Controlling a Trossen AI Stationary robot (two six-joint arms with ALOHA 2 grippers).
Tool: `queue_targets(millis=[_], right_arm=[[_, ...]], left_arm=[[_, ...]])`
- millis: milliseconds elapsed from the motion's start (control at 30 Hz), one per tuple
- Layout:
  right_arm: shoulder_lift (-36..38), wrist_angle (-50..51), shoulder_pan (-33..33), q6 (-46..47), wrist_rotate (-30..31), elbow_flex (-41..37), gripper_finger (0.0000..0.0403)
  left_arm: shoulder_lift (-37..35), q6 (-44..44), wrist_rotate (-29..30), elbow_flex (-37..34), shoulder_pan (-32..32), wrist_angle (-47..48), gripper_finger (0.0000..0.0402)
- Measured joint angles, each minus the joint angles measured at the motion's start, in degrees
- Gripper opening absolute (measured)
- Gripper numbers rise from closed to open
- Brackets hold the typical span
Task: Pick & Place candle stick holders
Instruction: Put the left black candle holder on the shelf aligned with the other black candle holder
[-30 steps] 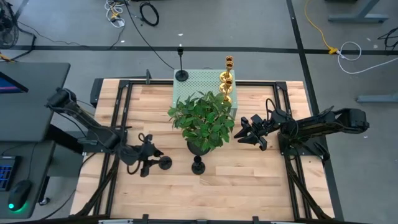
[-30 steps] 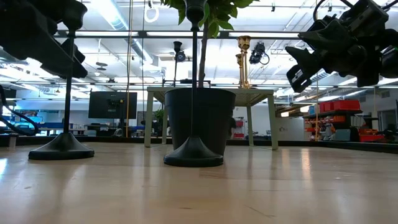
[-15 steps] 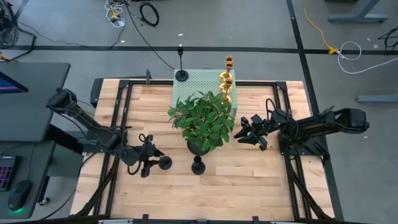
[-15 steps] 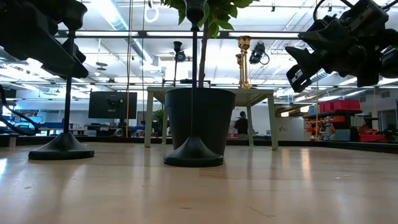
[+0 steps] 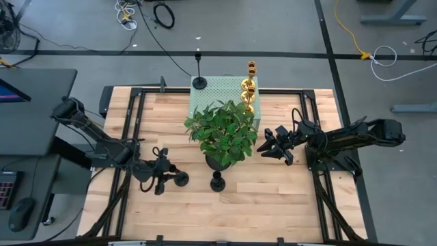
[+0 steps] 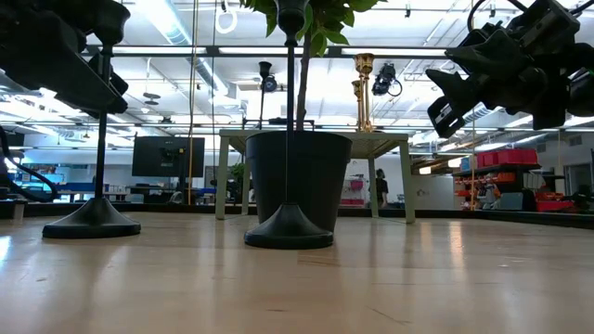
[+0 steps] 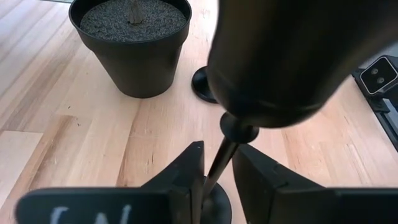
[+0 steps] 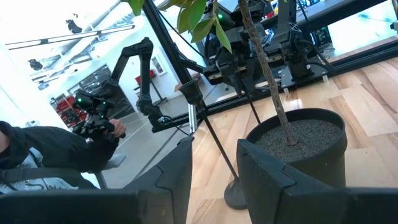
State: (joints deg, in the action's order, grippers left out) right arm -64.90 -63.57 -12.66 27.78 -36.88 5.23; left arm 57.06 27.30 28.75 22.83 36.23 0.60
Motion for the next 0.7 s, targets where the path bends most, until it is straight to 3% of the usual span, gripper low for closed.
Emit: queue_targets(millis=[433, 700], right_arm=[[0.0, 0.0, 0.0, 0.0, 0.0, 0.0, 0.0125], [0.0, 0.0, 0.0, -0.2, 0.0, 0.0, 0.0125]], left_arm=[[0.0, -0.2, 1.2, 0.0, 0.0, 0.1, 0.0016], [0.0, 0.6, 2.5, 0.0, 0.0, 0.0, 0.0012]])
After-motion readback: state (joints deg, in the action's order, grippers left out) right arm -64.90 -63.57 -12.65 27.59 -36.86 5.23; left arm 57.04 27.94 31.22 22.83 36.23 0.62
